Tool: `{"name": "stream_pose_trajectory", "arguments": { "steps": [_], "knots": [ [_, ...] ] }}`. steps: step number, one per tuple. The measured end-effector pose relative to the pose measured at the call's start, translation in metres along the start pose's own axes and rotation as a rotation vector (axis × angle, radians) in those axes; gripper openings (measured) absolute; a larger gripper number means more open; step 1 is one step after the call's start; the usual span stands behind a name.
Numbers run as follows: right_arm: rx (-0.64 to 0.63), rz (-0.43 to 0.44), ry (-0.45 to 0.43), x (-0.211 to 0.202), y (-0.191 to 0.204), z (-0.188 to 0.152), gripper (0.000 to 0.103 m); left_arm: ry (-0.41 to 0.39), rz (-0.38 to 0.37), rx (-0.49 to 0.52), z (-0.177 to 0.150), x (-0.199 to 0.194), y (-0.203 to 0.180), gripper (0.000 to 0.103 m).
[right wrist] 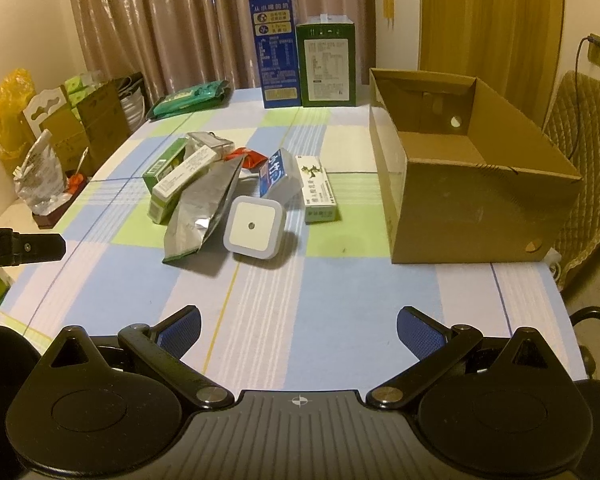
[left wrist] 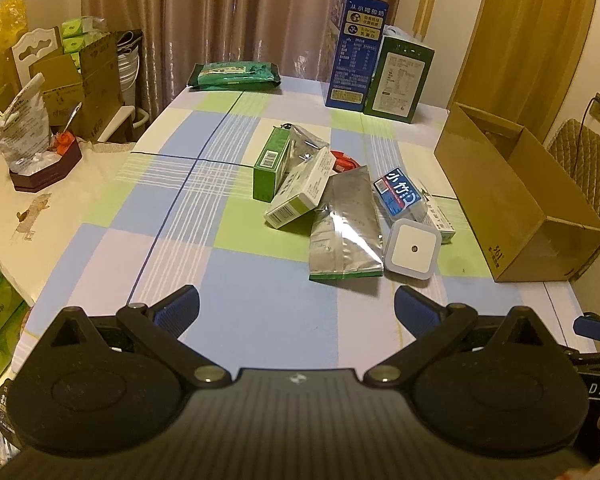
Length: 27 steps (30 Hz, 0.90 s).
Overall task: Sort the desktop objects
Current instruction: 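Move right tool toward white square night light while left tool approaches white Mecobalamin box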
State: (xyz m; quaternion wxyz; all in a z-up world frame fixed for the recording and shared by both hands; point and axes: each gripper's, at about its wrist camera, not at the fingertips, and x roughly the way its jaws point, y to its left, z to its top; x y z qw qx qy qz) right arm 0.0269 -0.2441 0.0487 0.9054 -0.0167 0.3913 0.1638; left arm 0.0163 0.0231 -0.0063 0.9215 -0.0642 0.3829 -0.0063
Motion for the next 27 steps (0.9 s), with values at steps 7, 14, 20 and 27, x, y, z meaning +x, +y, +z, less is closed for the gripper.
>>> {"name": "stream_pose_trajectory", "arguments": {
  "steps": [7, 14, 20, 27],
  "knots": [
    [-0.001, 0.007, -0.008, 0.012, 0.006, 0.008, 0.101, 0.025, -0.044, 0.013, 0.008, 0.010, 0.007, 0.102],
    [0.005, -0.001, -0.034, 0.041, 0.022, 0.027, 0.101, 0.017, -0.027, 0.034, 0.028, 0.027, 0.024, 0.102],
    [0.011, 0.002, -0.042, 0.073, 0.034, 0.042, 0.101, -0.008, -0.061, 0.051, 0.048, 0.051, 0.036, 0.102],
    [0.042, 0.002, -0.036, 0.112, 0.037, 0.051, 0.100, 0.015, -0.070, 0.097, 0.069, 0.090, 0.039, 0.102]
  ]
}}
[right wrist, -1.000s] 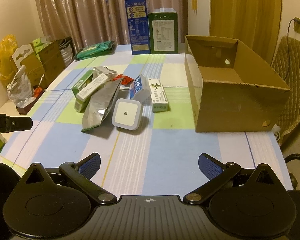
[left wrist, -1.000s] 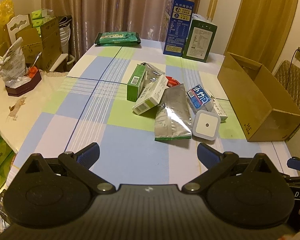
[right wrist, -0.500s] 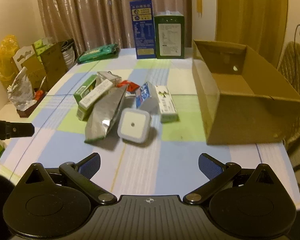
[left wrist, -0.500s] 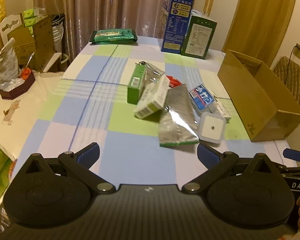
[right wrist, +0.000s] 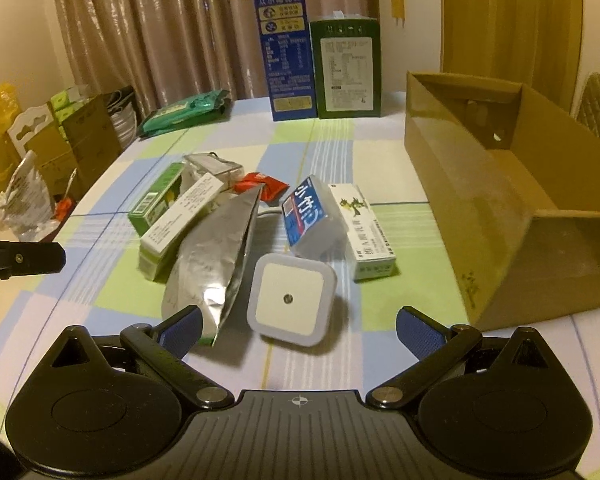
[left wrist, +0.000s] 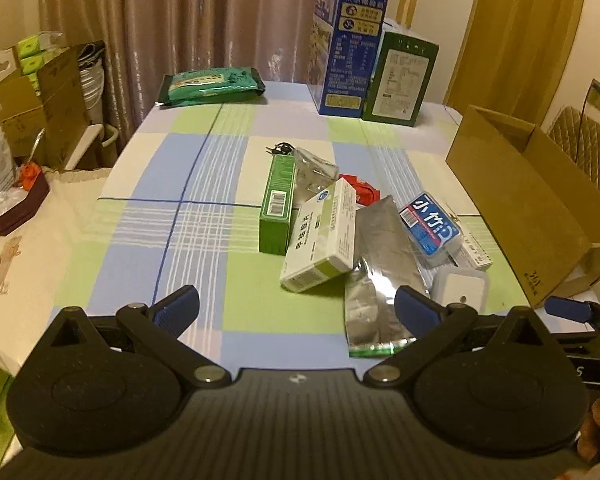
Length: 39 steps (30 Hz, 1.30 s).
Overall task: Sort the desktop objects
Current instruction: 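Move right tool toward white square night light while left tool approaches white Mecobalamin box, then close right tool on the night light while left tool grasps the Mecobalamin box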
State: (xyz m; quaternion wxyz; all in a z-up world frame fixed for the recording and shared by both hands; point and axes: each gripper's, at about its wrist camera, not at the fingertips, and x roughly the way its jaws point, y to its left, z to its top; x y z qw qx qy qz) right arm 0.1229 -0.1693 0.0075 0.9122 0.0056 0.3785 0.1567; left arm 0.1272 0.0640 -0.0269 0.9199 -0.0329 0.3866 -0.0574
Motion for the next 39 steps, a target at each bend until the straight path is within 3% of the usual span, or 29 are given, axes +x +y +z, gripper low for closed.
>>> {"name": "stream_pose_trajectory", "arguments": {
  "steps": [4, 11, 21, 26, 34, 39],
  "knots": [
    [0.013, 0.002, 0.022, 0.022, 0.002, 0.001, 0.089, 0.025, -0.027, 0.012, 0.010, 0.022, 0.004, 0.102],
    [0.036, -0.028, 0.041, 0.051, 0.004, 0.004, 0.085, 0.046, -0.049, 0.054, 0.023, 0.054, 0.003, 0.102],
    [-0.005, -0.053, 0.039, 0.065, 0.004, 0.006, 0.078, 0.091, -0.139, 0.020, 0.035, 0.103, 0.006, 0.102],
    [-0.024, -0.061, 0.049, 0.068, -0.001, 0.004, 0.064, 0.103, -0.150, -0.007, 0.040, 0.123, 0.017, 0.102],
    [-0.024, -0.052, 0.042, 0.064, -0.006, 0.001, 0.063, 0.154, -0.221, -0.066, 0.037, 0.145, 0.030, 0.101],
    [-0.026, -0.055, 0.042, 0.061, -0.008, -0.002, 0.063, 0.192, -0.231, -0.067, 0.032, 0.156, 0.028, 0.089]
  ]
}}
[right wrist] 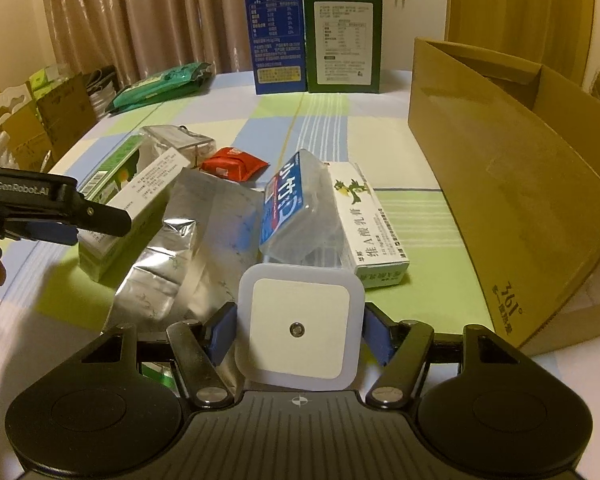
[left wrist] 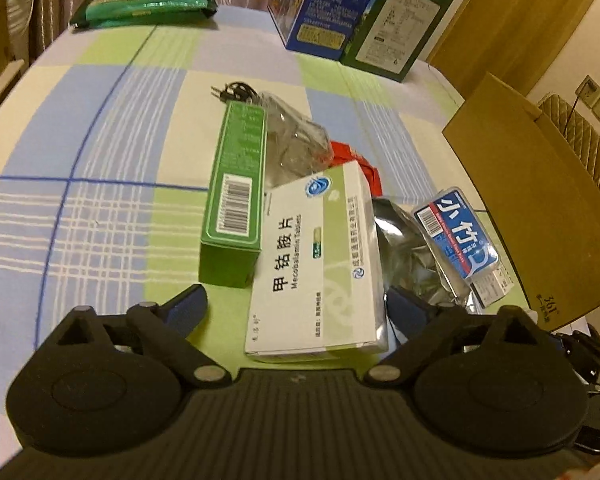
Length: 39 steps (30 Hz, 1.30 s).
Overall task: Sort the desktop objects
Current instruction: 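Close right tool on the night light while left tool grasps the Mecobalamin box, then lift and carry both held items over the open cardboard box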
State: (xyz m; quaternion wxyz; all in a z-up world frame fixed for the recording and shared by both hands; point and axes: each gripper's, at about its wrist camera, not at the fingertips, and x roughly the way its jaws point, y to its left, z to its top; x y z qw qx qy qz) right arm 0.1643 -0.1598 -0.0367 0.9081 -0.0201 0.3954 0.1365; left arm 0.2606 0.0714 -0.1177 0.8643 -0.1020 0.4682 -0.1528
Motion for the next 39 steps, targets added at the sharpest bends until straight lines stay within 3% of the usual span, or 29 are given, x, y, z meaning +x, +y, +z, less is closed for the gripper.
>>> {"name": "stream_pose_trajectory", "arguments": {
  "steps": [3, 7, 12, 18, 28, 33, 39],
  "knots": [
    [-0.004, -0.001, 0.000, -0.001, -0.001, -0.001, 0.063, 0.025, -0.012, 0.013, 0.000, 0.005, -0.004, 0.072],
    [-0.003, -0.003, 0.003, -0.004, -0.002, -0.002, 0.063, 0.028, 0.026, 0.050, -0.004, 0.004, -0.014, 0.069],
    [-0.019, -0.006, 0.002, -0.015, -0.004, -0.006, 0.063, 0.020, 0.089, 0.124, -0.017, -0.013, -0.031, 0.068],
    [-0.043, -0.007, 0.029, -0.034, -0.008, -0.019, 0.063, 0.069, 0.170, 0.189, -0.046, -0.038, -0.057, 0.068],
    [-0.073, -0.005, 0.068, -0.061, -0.013, -0.048, 0.063, 0.106, 0.170, 0.135, -0.106, -0.071, -0.074, 0.071],
    [-0.092, -0.014, 0.058, -0.063, -0.016, -0.052, 0.063, 0.083, 0.178, 0.114, -0.106, -0.075, -0.073, 0.081],
    [-0.098, -0.023, 0.044, -0.057, -0.019, -0.053, 0.063, 0.093, 0.188, 0.150, -0.099, -0.059, -0.077, 0.082]
  ]
}}
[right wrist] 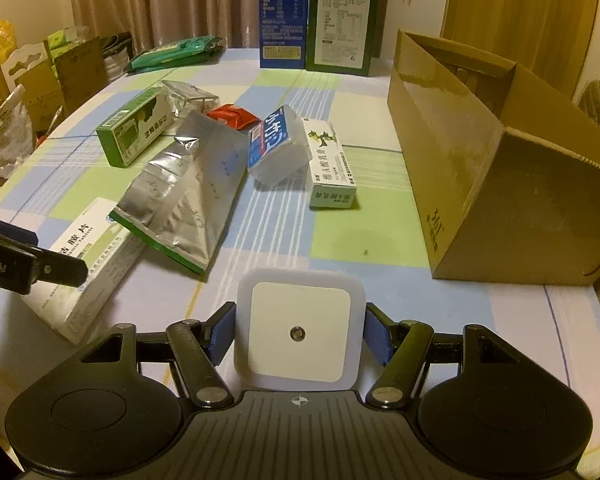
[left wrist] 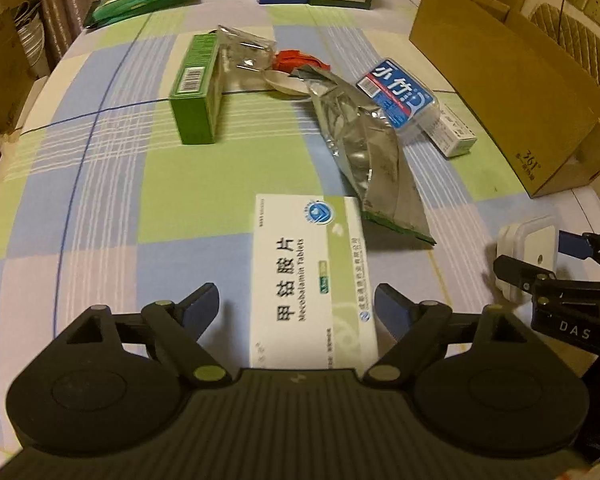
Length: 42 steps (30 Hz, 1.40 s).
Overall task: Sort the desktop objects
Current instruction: 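Lift and carry both held items over the open cardboard box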
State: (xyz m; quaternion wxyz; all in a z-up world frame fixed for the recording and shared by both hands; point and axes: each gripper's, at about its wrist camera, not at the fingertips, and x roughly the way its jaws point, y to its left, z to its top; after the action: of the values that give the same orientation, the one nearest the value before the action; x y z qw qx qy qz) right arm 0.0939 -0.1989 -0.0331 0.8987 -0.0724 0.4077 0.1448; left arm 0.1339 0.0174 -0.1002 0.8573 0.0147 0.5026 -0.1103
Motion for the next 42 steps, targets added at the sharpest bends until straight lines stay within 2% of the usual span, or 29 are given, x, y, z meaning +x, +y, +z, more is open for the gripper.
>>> {"name": "stream_pose_trajectory", "arguments": {
  "steps": [7, 14, 20, 27, 33, 42],
  "knots": [
    [0.033, 0.020, -0.002, 0.007, -0.007, -0.004, 0.064, -0.004, 0.023, 0.075, 0.001, 0.016, -0.012, 0.082],
    [0.073, 0.022, -0.003, 0.006, -0.009, -0.005, 0.065, -0.011, 0.042, 0.080, 0.001, 0.022, -0.015, 0.081],
    [0.080, 0.016, -0.004, 0.002, -0.009, -0.007, 0.065, -0.013, 0.044, 0.070, 0.002, 0.022, -0.014, 0.068],
    [0.066, 0.007, -0.004, 0.000, -0.007, -0.009, 0.062, -0.003, 0.053, 0.074, 0.000, 0.020, -0.017, 0.067],
    [0.072, 0.015, -0.014, -0.008, -0.009, -0.010, 0.062, -0.002, 0.078, 0.053, -0.009, 0.008, -0.017, 0.067],
    [0.091, 0.017, -0.067, -0.038, -0.013, -0.005, 0.062, -0.048, 0.099, 0.038, -0.020, -0.032, -0.023, 0.067]
  ]
}}
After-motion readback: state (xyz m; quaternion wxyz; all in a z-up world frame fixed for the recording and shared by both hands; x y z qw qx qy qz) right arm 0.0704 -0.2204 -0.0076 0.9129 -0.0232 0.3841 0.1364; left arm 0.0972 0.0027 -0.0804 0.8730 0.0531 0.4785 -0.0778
